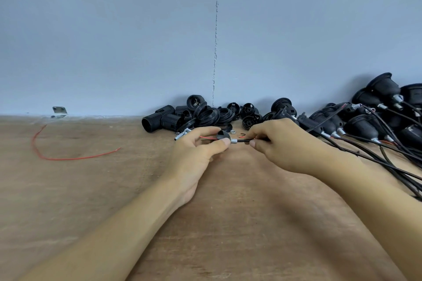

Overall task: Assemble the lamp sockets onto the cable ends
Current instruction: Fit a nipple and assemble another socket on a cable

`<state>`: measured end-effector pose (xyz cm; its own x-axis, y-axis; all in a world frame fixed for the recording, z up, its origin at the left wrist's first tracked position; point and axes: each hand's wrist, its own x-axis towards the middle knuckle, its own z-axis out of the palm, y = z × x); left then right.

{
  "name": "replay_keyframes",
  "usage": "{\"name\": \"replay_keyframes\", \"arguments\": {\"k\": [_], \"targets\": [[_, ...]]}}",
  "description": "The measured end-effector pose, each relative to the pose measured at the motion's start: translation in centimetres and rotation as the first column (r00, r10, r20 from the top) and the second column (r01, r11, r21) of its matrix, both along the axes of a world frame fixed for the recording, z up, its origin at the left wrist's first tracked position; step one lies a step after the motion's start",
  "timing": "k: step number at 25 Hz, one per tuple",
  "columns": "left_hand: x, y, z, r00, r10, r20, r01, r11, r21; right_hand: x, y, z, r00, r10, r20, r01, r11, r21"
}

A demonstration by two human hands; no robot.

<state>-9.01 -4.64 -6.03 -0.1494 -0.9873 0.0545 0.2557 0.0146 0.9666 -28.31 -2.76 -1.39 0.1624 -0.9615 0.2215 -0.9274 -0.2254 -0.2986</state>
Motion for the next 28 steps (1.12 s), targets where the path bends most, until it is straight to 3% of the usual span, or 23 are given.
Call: {"name": "replay_keyframes", "arguments": {"k": [4,7,9,12,16,19,22,26,28], "targets": [[0.0,0.6,-0.3,0.946,0.061,0.317,0.01,0.976,-0.219,-0.7,0.1,0.3,0.996,-0.032,-0.082,0.038,0.996,0.078],[-0.4,1.1,-0.6,0.792,0.154,0.591,0.091,0.927,-0.363,-1.0,0.2,0.6,0.981,-0.066,-0.183,0.097,0.981,0.165],[-0.7,1.1,-0.5,0.704,0.196,0.682,0.123,0.913,-0.389,-1.0,0.3,0.6,0.972,-0.073,-0.221,0.121,0.97,0.21],[-0.7,0.8,-0.5,0.735,0.177,0.655,0.12,0.916,-0.383,-0.4,0.2,0.3,0.98,-0.058,-0.19,0.097,0.973,0.207],[-0.4,0.3,-0.5,0.751,0.235,0.617,0.096,0.886,-0.454,1.9,0.3,-1.2,0.992,0.025,0.127,-0.023,1.0,-0.02],[0.5,-0.4,-0.5,0.656,0.341,0.674,0.134,0.825,-0.548,3.1,0.6,-2.8,0.974,0.147,0.175,-0.134,0.988,-0.082],[1.8,-1.3,-0.4,0.555,0.377,0.741,0.199,0.805,-0.559,2.7,0.2,-3.7,0.973,0.13,0.189,-0.113,0.989,-0.096],[2.6,-2.7,-0.4,0.599,0.469,0.65,-0.027,0.822,-0.568,2.6,-0.3,-5.0,0.985,0.08,0.154,-0.049,0.98,-0.193],[3.0,-3.5,-0.4,0.543,0.576,0.611,-0.166,0.787,-0.594,2.6,-0.4,-5.5,0.987,0.077,0.139,-0.043,0.972,-0.232]]}}
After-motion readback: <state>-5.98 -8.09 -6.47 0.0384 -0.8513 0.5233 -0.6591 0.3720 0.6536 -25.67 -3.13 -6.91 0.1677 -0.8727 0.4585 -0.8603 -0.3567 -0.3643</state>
